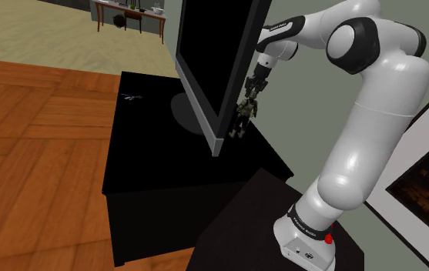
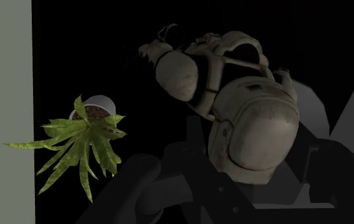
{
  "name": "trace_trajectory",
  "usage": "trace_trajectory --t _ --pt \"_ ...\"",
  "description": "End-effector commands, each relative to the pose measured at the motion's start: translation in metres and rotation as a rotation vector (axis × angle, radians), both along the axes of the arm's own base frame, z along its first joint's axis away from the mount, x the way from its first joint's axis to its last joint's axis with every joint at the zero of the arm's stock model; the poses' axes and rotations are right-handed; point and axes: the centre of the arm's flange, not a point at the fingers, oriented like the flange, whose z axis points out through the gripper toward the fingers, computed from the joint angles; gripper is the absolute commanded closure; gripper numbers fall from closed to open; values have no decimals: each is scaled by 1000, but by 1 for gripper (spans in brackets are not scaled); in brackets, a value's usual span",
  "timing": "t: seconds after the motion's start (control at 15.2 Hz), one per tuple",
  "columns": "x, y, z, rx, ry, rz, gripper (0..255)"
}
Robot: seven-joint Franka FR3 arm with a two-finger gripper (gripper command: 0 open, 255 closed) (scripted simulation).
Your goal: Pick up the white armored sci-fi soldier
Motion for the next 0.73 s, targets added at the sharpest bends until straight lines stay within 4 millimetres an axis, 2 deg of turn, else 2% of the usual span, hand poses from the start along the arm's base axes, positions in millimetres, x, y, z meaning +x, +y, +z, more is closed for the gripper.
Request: trace_trajectory --t 0.0,0.66 --pt "-1 0 11 0 -1 0 255" --pt "-1 0 64 0 -1 0 255"
